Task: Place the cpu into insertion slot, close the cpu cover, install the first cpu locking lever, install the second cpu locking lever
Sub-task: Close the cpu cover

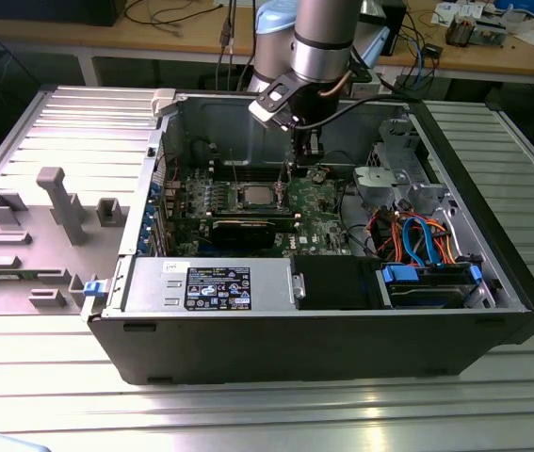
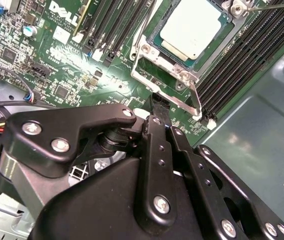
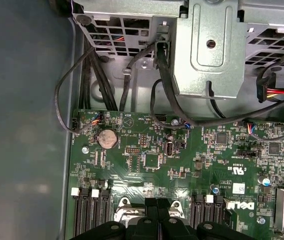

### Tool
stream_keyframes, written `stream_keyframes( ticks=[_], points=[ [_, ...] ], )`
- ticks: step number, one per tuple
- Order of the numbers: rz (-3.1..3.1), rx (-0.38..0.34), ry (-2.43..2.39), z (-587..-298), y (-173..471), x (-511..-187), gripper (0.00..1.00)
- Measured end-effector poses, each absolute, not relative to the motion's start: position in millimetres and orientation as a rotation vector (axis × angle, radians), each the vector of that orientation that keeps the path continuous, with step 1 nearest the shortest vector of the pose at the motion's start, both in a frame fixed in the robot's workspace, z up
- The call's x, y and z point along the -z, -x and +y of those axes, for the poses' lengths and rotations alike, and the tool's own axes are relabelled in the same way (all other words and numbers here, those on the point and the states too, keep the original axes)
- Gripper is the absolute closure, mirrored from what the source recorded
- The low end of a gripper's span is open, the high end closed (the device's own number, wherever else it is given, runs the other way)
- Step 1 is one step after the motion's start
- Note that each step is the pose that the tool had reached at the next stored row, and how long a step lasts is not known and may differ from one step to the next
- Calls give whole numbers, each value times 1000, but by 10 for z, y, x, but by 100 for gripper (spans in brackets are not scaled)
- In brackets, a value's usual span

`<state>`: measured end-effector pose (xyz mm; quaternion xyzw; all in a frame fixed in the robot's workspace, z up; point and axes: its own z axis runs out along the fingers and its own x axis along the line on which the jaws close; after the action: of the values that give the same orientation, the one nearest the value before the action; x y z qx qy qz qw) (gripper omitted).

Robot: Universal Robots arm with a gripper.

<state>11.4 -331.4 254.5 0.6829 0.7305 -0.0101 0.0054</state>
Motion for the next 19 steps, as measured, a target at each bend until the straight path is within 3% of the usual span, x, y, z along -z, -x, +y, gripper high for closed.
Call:
stream_keyframes(
  ticks=[19],
  points=[
    [2287,32,-2138,-3314,-55,-2538,89]
  ],
)
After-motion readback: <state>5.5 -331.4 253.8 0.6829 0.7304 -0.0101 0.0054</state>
